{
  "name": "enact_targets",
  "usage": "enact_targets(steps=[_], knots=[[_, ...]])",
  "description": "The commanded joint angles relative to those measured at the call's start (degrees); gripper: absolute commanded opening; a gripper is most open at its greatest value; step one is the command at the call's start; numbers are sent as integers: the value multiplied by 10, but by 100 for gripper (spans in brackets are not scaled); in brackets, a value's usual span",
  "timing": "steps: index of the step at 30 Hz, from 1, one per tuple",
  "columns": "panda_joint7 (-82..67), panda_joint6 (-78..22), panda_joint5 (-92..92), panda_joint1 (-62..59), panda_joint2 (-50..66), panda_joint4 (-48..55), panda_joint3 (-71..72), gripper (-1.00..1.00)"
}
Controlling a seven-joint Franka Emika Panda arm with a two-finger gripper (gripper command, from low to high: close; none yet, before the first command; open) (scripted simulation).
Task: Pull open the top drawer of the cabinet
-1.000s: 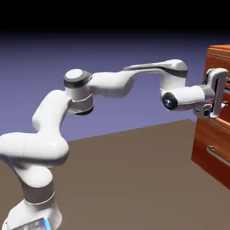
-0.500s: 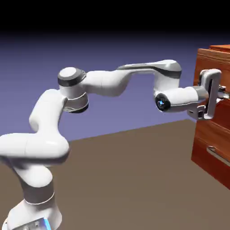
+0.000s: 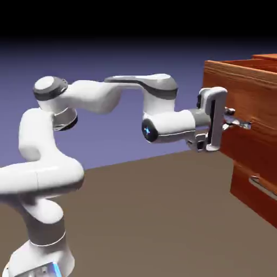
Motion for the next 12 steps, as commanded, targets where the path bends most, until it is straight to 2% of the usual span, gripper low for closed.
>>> enact_targets(steps=[1,6,7,12], knots=[[2,-5,-8,16,-6,-21,-13,-100],[11,-26,-43,83,-38,-106,-69,-100],[11,-26,-43,83,-38,-106,-69,100],[24,-38,-90,147,-80,-185,-129,100]])
